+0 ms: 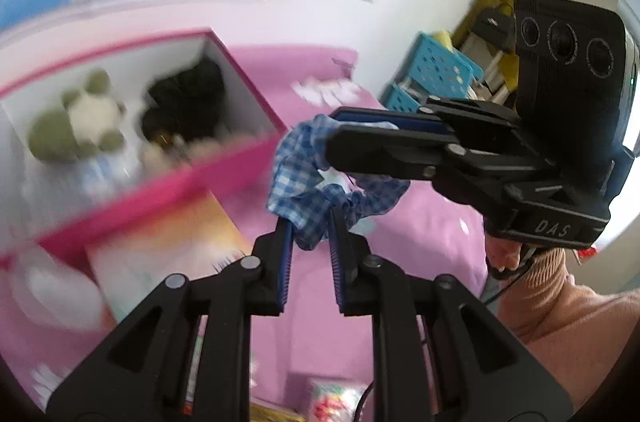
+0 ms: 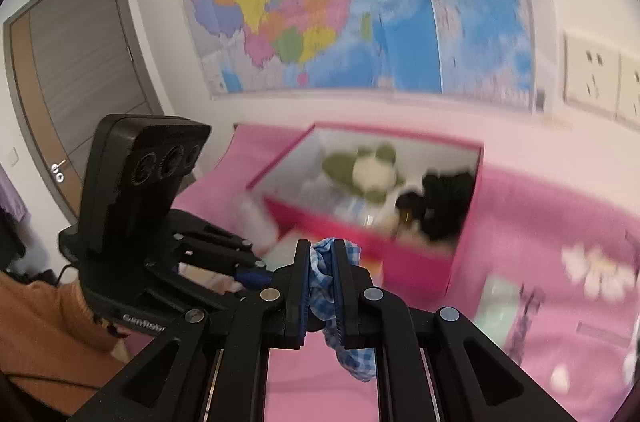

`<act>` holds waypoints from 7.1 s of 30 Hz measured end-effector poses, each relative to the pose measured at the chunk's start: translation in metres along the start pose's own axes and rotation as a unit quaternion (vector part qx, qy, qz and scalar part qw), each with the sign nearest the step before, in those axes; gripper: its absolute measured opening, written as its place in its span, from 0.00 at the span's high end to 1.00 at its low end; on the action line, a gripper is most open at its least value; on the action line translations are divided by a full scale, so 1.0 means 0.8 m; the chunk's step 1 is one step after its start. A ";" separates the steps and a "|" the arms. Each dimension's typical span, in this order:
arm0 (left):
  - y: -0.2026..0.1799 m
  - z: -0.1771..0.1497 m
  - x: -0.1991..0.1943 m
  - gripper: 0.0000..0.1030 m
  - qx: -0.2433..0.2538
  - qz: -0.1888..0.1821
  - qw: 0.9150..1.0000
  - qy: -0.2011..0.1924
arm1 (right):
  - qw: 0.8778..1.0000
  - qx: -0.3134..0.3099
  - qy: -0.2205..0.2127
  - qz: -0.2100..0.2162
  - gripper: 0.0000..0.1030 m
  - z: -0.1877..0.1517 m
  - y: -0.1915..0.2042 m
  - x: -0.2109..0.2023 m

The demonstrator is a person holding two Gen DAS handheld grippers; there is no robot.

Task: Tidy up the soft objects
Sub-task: 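Carry the scrunchie into the pink box and open the right gripper, then move the right gripper down and grasp the beige squeeze pouch, then carry the beige pouch into the pink box and open the right gripper, then move the right gripper down to the white packet with red label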

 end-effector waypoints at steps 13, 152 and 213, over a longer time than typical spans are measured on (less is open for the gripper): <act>0.062 0.072 0.034 0.81 -0.025 0.059 0.998 -0.012 | 0.999 0.038 -0.005 -0.037 0.91 0.062 -0.071 0.091; 0.214 0.009 -0.087 0.71 -0.090 0.201 0.975 -0.036 | 0.990 0.122 0.066 -0.001 0.64 0.013 -0.028 0.217; 0.103 -0.195 -0.089 0.71 -0.195 0.009 0.980 0.041 | 0.964 0.157 0.158 0.147 0.76 -0.160 0.056 0.128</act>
Point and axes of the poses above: each gripper's, at about its wrist camera, not at the fingertips, and x roughly the way its jaws point, y to its left, z to its top, the point moved 4 cm from there along x, roughly the way its jaws point, and after that the axes turned 9 degrees about -y, right-handed, at the moved point
